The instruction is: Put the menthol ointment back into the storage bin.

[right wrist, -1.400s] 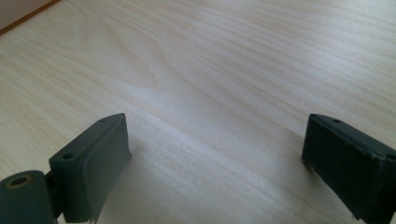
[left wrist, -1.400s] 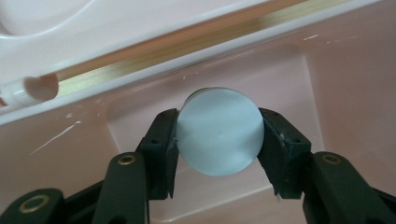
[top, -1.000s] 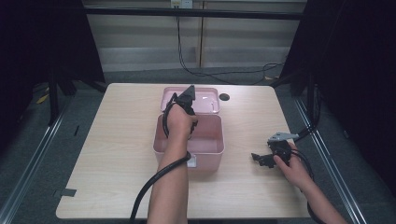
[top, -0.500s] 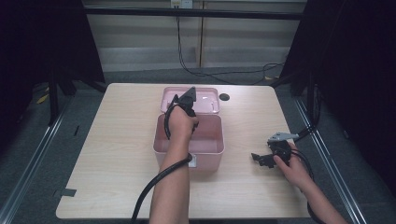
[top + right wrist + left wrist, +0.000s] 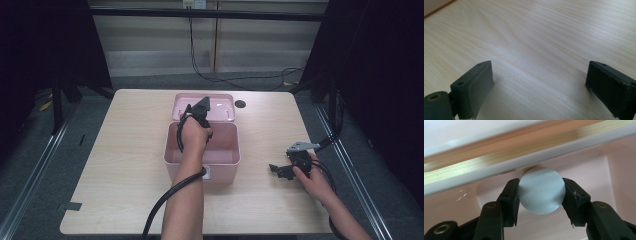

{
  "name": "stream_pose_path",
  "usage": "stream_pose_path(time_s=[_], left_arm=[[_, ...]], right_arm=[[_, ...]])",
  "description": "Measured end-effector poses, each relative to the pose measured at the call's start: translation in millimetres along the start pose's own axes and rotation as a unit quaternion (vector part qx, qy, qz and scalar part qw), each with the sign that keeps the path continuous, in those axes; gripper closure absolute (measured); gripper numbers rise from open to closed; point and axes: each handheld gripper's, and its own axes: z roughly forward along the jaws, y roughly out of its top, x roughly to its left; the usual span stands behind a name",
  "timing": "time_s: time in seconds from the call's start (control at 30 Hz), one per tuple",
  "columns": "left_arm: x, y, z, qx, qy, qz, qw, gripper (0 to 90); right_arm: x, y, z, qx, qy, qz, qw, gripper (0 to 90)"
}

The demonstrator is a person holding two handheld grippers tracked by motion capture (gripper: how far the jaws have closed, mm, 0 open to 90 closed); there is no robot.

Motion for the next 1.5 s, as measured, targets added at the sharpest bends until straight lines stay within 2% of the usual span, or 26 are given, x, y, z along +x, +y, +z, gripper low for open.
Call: stream_pose_path(time_s=[0.47, 0.73, 1.17, 1.3, 1.43, 1.5], left_arm=[[-0.4, -0.4, 3.8, -0.007, 0.008, 0.003, 0.9999, 50.6], [0.2, -2.0, 7.0, -0.009, 0.012, -0.003, 0.9999, 50.5], [-1.0, -4.4, 11.6, -0.007, 0.01, 0.007, 0.9999, 50.4], [-1.0, -3.9, 9.8, -0.015, 0.013, 0.006, 0.9998, 49.4], [-1.5, -3.8, 7.6, -0.011, 0.012, 0.013, 0.9998, 49.0], [-2.0, -4.0, 7.1, -0.013, 0.012, 0.009, 0.9998, 49.0]], right_arm=[[0.5, -0.1, -0.4, 0.002, 0.001, 0.003, 1.0, 7.0], [0.5, -0.1, -0.3, 0.002, 0.002, 0.003, 1.0, 7.0], [0.5, -0.1, -0.3, 0.002, 0.002, 0.003, 1.0, 7.0], [0.5, -0.1, -0.3, 0.002, 0.002, 0.003, 1.0, 7.0], [0.6, -0.1, -0.3, 0.002, 0.002, 0.003, 1.0, 7.0], [0.6, -0.1, -0.3, 0.002, 0.002, 0.003, 1.0, 7.0]])
